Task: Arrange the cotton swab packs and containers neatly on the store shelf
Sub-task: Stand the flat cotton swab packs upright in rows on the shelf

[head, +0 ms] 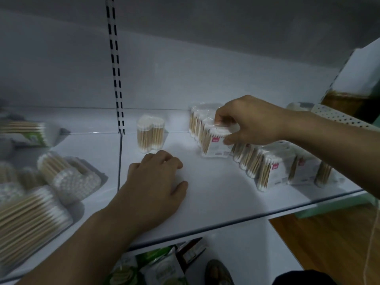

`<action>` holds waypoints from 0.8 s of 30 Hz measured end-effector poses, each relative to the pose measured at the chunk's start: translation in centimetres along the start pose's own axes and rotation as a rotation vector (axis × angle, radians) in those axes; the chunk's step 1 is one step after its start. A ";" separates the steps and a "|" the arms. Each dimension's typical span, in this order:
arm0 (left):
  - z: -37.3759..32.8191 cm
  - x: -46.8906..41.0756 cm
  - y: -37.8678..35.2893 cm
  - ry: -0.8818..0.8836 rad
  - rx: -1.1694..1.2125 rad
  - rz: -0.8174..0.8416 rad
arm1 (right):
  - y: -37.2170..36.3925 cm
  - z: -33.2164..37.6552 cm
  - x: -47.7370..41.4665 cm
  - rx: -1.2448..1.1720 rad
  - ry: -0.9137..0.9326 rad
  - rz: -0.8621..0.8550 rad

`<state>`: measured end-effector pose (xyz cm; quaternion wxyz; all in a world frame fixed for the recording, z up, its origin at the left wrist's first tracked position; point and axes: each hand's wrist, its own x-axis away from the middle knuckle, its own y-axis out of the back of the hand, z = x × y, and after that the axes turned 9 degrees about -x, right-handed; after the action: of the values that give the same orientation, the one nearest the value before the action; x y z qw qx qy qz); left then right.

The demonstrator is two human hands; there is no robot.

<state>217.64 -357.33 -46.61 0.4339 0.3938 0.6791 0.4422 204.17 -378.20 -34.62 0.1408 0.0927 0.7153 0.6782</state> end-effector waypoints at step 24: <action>2.3 3.5 7.1 0.050 -0.204 -0.247 | 1.8 4.5 2.5 -0.062 0.050 -0.117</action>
<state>219.74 -351.39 -41.27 0.5055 0.2501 0.6845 0.4619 203.17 -373.05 -33.20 0.1650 0.0293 0.7016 0.6926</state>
